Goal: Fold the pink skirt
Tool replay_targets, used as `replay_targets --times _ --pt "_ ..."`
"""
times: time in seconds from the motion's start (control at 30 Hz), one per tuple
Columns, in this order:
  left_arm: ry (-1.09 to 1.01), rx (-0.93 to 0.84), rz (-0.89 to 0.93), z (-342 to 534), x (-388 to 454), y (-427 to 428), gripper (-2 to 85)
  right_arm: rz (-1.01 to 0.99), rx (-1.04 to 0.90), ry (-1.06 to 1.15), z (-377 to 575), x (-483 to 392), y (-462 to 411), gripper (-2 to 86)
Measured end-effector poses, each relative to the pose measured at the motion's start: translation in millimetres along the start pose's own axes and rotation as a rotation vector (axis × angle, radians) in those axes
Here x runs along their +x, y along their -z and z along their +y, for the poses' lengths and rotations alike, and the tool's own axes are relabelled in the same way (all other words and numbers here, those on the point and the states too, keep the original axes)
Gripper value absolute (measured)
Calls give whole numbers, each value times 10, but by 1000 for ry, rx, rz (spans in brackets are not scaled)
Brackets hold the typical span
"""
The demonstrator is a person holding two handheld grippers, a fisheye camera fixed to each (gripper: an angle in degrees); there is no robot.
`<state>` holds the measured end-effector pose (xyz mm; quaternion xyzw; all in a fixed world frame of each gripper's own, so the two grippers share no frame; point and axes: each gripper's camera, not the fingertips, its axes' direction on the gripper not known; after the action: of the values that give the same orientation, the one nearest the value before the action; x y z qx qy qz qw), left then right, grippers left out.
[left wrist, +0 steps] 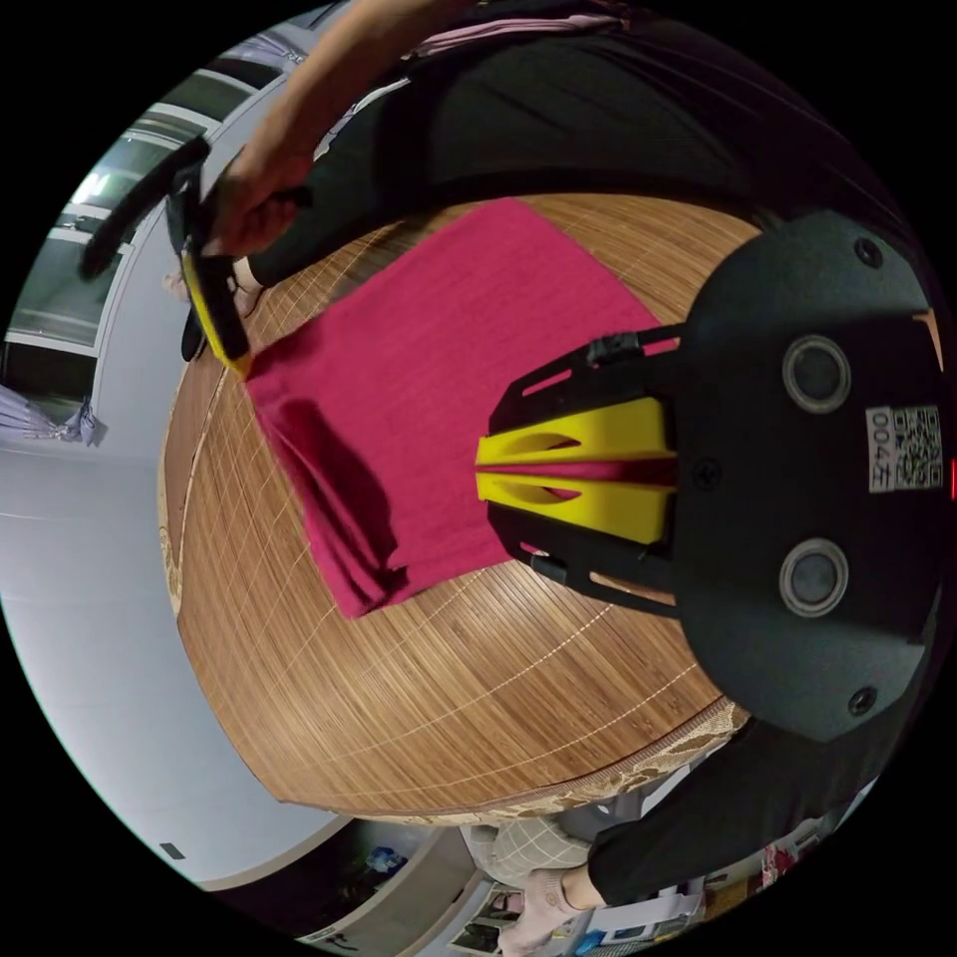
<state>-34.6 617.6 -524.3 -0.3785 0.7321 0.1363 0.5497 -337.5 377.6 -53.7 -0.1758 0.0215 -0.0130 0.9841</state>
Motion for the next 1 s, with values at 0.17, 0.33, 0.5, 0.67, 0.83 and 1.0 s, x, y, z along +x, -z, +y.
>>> replay_targets --times 0.17,0.33,0.5,0.67,0.83,1.0 --pt "1 1 1 20 -81 0 11 -231 84 -212 463 225 43 92" --pt "9 2 14 20 -205 -4 10 -331 -10 -77 955 -223 -128 81" --pt "43 -14 41 -121 -429 94 9 -268 -140 10 1296 -547 -490 81" --pt "109 -12 94 -470 -820 115 8 -216 -187 17 1404 -521 -704 69" --pt "211 -99 103 -796 -1331 -61 9 -237 -178 -26 1507 -396 -801 48" --pt "226 -109 308 -522 -1790 118 13 -266 -172 -46 1600 -298 -889 45"
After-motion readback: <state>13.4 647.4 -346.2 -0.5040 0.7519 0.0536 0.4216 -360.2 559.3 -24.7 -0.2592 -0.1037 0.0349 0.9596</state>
